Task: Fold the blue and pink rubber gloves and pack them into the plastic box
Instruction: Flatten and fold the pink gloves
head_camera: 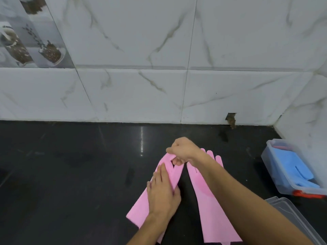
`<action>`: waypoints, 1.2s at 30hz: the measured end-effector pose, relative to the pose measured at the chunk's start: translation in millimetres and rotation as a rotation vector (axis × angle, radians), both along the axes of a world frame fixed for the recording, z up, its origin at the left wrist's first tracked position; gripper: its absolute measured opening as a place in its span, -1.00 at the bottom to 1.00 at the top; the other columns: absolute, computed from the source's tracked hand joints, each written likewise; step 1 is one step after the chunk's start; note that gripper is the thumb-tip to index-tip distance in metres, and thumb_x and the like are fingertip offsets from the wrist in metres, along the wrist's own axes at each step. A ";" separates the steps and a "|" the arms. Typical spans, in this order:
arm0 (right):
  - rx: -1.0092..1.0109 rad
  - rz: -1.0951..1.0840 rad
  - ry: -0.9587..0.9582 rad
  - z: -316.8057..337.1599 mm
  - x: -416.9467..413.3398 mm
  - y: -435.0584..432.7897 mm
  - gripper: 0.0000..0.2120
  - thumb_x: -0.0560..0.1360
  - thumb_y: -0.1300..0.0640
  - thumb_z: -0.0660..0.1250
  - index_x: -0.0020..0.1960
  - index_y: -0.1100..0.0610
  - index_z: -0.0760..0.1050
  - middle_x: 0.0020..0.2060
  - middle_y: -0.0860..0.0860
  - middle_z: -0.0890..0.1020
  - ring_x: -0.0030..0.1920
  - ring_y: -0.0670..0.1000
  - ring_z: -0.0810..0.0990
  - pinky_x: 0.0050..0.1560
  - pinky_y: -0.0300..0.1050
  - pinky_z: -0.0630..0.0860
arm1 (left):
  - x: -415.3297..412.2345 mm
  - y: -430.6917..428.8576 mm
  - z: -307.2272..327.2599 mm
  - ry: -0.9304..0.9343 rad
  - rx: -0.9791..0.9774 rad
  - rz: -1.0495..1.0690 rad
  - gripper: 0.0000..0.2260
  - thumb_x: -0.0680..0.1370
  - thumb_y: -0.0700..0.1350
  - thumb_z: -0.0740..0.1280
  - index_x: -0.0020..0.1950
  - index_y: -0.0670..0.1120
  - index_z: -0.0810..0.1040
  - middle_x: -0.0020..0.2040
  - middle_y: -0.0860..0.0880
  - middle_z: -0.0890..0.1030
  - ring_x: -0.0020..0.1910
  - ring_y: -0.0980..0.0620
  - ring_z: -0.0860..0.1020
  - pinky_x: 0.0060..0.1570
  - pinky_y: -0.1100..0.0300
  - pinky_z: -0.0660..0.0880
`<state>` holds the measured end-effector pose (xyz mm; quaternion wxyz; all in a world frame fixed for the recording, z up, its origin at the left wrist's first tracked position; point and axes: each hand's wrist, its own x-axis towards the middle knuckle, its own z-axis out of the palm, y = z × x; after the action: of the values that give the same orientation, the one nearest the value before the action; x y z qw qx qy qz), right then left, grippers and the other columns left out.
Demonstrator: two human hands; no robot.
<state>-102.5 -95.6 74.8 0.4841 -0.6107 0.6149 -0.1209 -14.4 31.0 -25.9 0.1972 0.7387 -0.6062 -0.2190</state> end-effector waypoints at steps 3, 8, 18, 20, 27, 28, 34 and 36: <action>-0.108 -0.105 -0.179 38.5 -25.5 10.3 -0.88 0.56 0.23 0.38 -0.15 0.23 0.55 -0.43 0.13 0.62 -0.47 0.01 0.54 -0.48 -0.21 0.47 | -5.8 4.6 34.3 0.392 -0.166 -0.040 -0.39 0.62 -0.25 0.25 0.61 0.18 0.25 0.06 0.17 0.67 -0.02 0.08 0.65 -0.09 0.26 0.58; -0.338 -0.148 -0.360 99.0 -68.7 16.0 -0.80 0.58 0.01 0.42 0.04 0.15 0.60 -0.34 0.04 0.72 -0.38 -0.08 0.64 -0.38 -0.24 0.55 | -38.7 -12.8 98.8 1.019 -0.056 -0.045 -0.59 0.63 -0.29 0.21 0.30 0.16 0.59 0.12 0.11 0.71 0.14 0.03 0.67 0.14 0.13 0.63; -0.021 -0.094 0.375 -63.9 -168.2 27.8 -0.46 0.41 -0.15 0.45 0.29 0.09 0.52 0.20 0.00 0.60 0.12 0.00 0.59 0.06 -0.11 0.50 | -80.9 -21.6 10.3 1.218 0.503 0.232 -0.65 0.67 -0.08 0.20 0.38 -0.14 0.61 0.08 -0.15 0.78 0.06 -0.14 0.73 -0.10 0.04 0.66; -0.026 -0.106 0.425 -86.4 -169.3 40.4 -0.36 0.43 -0.18 0.45 0.41 0.09 0.45 0.28 0.02 0.58 0.19 0.03 0.60 0.19 -0.04 0.57 | -83.4 -23.7 2.9 1.159 0.481 0.184 -0.68 0.68 -0.14 0.20 0.36 -0.10 0.62 0.05 -0.12 0.79 0.00 -0.10 0.75 -0.20 0.10 0.64; 0.029 -0.421 -0.017 -68.6 -172.9 36.6 -0.42 0.44 -0.31 0.41 0.17 0.17 0.58 0.09 0.02 0.67 0.07 0.05 0.67 0.14 0.04 0.62 | -85.4 -40.6 39.5 1.154 0.420 0.007 -0.61 0.63 -0.26 0.17 0.31 0.05 0.63 0.12 -0.02 0.78 0.15 -0.04 0.73 0.20 -0.04 0.63; 0.091 -0.474 -0.151 -60.6 -174.7 33.5 -0.44 0.45 -0.26 0.44 0.15 0.21 0.63 0.08 0.05 0.70 0.06 0.07 0.69 0.14 0.05 0.64 | -86.1 -44.9 43.6 1.187 0.420 0.011 -0.64 0.64 -0.28 0.18 0.25 0.04 0.65 0.04 0.01 0.80 0.08 -0.02 0.74 0.17 -0.02 0.63; 0.112 -0.536 -0.385 -42.3 -172.8 21.6 -0.61 0.52 0.05 0.49 0.28 0.17 0.53 0.11 0.08 0.69 0.08 0.08 0.68 -0.04 -0.02 0.64 | -85.6 -63.1 46.2 1.208 0.417 0.080 -0.67 0.65 -0.23 0.23 0.39 -0.07 0.57 0.19 -0.12 0.75 0.15 -0.11 0.74 0.22 -0.09 0.66; 0.212 -0.513 -0.293 -51.3 -169.9 27.6 -0.67 0.52 0.11 0.48 0.22 0.18 0.53 0.08 0.14 0.68 0.03 0.09 0.68 0.07 0.13 0.66 | -84.2 -62.8 30.5 1.150 0.426 0.169 -0.59 0.61 -0.23 0.20 0.45 -0.04 0.53 0.19 -0.10 0.74 0.13 -0.10 0.75 0.10 -0.05 0.70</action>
<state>-272.4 -68.0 23.5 0.5824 -0.3578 0.6817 -0.2609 -98.6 -31.8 4.6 0.3571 0.5708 -0.2852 -0.6821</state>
